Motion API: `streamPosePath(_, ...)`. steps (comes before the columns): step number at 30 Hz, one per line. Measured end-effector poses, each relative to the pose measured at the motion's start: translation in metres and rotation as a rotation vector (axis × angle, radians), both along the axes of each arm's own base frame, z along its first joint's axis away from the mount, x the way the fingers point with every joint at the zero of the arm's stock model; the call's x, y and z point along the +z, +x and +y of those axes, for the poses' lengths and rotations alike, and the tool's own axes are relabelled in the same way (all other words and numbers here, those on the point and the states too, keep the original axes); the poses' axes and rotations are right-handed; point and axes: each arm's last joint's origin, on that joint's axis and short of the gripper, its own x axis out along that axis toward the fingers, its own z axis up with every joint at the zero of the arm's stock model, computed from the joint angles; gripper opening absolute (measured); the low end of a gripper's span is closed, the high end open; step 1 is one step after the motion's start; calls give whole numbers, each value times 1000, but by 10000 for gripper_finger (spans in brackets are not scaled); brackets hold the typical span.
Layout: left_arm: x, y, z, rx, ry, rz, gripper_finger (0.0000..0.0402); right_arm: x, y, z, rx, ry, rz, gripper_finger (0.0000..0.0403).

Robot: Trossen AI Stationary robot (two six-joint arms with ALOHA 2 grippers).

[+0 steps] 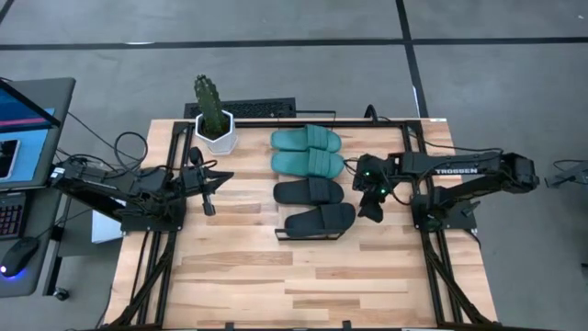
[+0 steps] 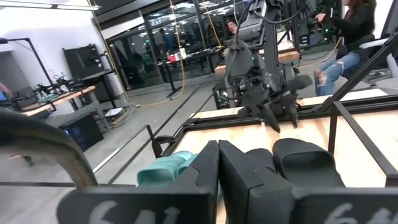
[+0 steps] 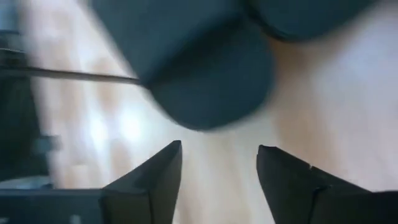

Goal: Pick and place slides into the shelf
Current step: Put the black slide on the shelf

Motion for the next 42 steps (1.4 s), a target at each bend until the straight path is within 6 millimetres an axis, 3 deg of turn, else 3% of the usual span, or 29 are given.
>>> streamPosePath(3, 0, 0, 0, 0, 0, 0, 0, -4, -7, 1, -30, -108, 107, 163)
streamPosePath(8, 0, 0, 0, 0, 0, 1, 0, -7, -12, 6, -16, -192, 180, 36)
streamPosePath(10, -1, 0, 0, 0, 1, 7, 0, -6, -10, 9, -7, -199, 161, 13)
streamPosePath(15, -3, 0, 0, 0, 4, 28, 0, -5, -3, 16, -51, -270, 120, 5)
streamPosePath(33, -3, 0, 0, 0, 1, 36, 0, 4, 15, 40, -1, -252, -93, 0)
streamPosePath(42, -6, 0, 0, 0, -9, 54, 0, -8, -1, 31, -82, -336, 151, 0)
